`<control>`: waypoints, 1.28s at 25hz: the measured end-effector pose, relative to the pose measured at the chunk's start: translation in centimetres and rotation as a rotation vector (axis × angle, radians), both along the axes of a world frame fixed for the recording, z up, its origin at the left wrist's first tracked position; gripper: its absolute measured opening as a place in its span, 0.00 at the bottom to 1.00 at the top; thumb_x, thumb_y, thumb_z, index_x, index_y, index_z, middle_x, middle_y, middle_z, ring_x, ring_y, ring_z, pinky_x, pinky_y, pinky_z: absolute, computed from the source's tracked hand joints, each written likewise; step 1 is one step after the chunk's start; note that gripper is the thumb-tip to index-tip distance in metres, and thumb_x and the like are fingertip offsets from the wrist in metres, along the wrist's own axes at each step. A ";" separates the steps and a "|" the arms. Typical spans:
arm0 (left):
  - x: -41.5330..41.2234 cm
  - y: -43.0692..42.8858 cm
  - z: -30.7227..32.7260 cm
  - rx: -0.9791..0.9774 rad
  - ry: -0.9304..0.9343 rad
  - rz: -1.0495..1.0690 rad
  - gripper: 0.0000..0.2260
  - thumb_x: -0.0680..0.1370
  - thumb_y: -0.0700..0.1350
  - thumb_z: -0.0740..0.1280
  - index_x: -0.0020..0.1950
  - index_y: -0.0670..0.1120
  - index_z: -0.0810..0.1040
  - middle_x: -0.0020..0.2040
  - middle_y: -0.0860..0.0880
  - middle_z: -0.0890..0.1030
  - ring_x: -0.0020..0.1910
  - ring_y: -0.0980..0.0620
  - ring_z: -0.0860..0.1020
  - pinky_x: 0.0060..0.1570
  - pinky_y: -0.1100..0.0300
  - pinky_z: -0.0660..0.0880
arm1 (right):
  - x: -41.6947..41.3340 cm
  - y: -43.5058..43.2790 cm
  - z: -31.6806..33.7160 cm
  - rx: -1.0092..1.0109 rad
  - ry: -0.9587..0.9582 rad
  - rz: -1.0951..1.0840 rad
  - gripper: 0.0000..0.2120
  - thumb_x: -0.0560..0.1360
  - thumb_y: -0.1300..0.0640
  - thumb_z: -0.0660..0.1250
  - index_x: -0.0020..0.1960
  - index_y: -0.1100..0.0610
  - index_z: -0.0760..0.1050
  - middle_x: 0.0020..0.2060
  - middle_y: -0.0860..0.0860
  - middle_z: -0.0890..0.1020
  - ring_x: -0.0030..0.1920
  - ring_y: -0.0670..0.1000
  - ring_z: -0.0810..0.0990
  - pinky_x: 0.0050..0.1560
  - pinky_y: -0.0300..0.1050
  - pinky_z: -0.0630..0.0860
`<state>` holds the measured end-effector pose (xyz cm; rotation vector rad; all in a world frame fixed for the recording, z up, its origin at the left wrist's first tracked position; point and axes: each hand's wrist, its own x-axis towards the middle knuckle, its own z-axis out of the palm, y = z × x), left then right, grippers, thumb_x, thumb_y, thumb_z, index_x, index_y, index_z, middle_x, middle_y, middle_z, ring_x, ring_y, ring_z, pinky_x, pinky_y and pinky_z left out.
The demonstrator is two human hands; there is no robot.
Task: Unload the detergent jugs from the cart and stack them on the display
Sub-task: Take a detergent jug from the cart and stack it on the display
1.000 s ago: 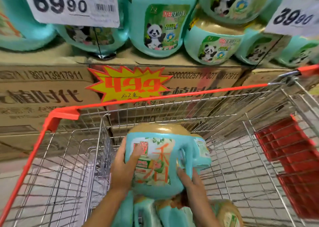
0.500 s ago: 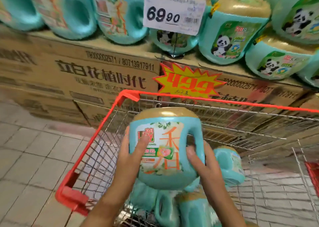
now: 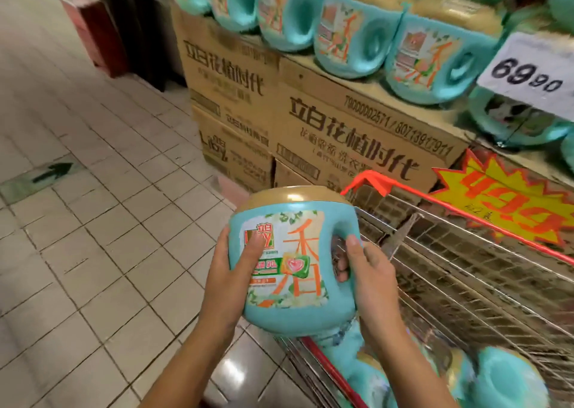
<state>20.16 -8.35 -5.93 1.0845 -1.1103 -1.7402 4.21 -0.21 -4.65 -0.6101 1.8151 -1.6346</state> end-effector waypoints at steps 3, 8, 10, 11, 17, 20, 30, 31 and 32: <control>4.4 -4.2 0.0 0.003 -0.003 -0.012 0.24 0.67 0.62 0.71 0.59 0.53 0.76 0.49 0.47 0.86 0.43 0.45 0.86 0.34 0.57 0.81 | 4.1 -4.9 -0.2 -0.030 -0.014 0.007 0.17 0.81 0.53 0.61 0.35 0.60 0.70 0.26 0.53 0.71 0.26 0.47 0.67 0.27 0.36 0.65; 11.1 -12.5 1.2 -0.015 -0.053 -0.065 0.27 0.65 0.61 0.71 0.61 0.52 0.75 0.47 0.46 0.86 0.42 0.45 0.86 0.33 0.57 0.81 | 11.2 -12.3 -0.8 -0.059 -0.093 -0.051 0.18 0.81 0.54 0.61 0.34 0.61 0.70 0.24 0.53 0.72 0.27 0.50 0.68 0.29 0.42 0.65; 12.4 -15.4 1.3 -0.007 -0.073 -0.099 0.27 0.65 0.62 0.71 0.61 0.52 0.75 0.48 0.46 0.86 0.43 0.44 0.86 0.33 0.57 0.81 | 12.7 -14.5 -0.9 -0.035 -0.085 -0.084 0.18 0.80 0.53 0.61 0.34 0.60 0.71 0.23 0.51 0.72 0.26 0.49 0.69 0.27 0.39 0.66; 12.6 -16.5 1.3 -0.001 -0.075 -0.111 0.27 0.65 0.62 0.71 0.61 0.52 0.75 0.47 0.46 0.86 0.43 0.44 0.86 0.33 0.57 0.81 | 13.1 -15.4 -0.9 -0.028 -0.080 -0.098 0.18 0.80 0.53 0.61 0.33 0.59 0.71 0.23 0.50 0.73 0.25 0.49 0.69 0.27 0.38 0.66; 9.3 -24.7 1.4 0.027 -0.027 -0.189 0.26 0.65 0.60 0.71 0.61 0.53 0.75 0.47 0.47 0.86 0.42 0.45 0.86 0.32 0.58 0.80 | 10.9 -22.7 0.0 -0.034 -0.116 -0.220 0.16 0.80 0.53 0.63 0.35 0.57 0.72 0.28 0.56 0.72 0.31 0.52 0.69 0.35 0.46 0.65; 5.7 -29.9 2.5 -0.013 -0.008 -0.242 0.26 0.65 0.60 0.71 0.61 0.54 0.75 0.48 0.47 0.86 0.43 0.45 0.86 0.32 0.58 0.80 | 8.0 -27.2 1.0 -0.090 -0.115 -0.279 0.17 0.80 0.54 0.62 0.34 0.59 0.70 0.26 0.56 0.71 0.30 0.52 0.68 0.32 0.45 0.64; -7.5 -42.3 11.7 -0.304 0.185 -0.511 0.28 0.66 0.61 0.73 0.64 0.54 0.74 0.54 0.48 0.85 0.49 0.47 0.85 0.39 0.56 0.82 | -2.3 -36.4 10.0 -0.228 0.183 -0.547 0.16 0.80 0.53 0.61 0.36 0.58 0.72 0.27 0.52 0.72 0.28 0.48 0.70 0.30 0.41 0.67; -8.6 -43.1 12.6 -0.338 0.207 -0.544 0.28 0.67 0.60 0.73 0.65 0.54 0.73 0.54 0.48 0.85 0.49 0.47 0.85 0.40 0.57 0.82 | -3.2 -37.1 10.9 -0.241 0.206 -0.565 0.16 0.80 0.53 0.61 0.36 0.58 0.72 0.28 0.53 0.72 0.28 0.48 0.70 0.30 0.41 0.68; -9.5 -44.1 13.6 -0.382 0.228 -0.579 0.30 0.66 0.61 0.75 0.66 0.55 0.72 0.55 0.50 0.85 0.50 0.48 0.85 0.40 0.58 0.81 | -4.1 -37.9 11.9 -0.264 0.219 -0.582 0.16 0.80 0.52 0.61 0.36 0.59 0.72 0.28 0.53 0.73 0.28 0.49 0.70 0.30 0.41 0.68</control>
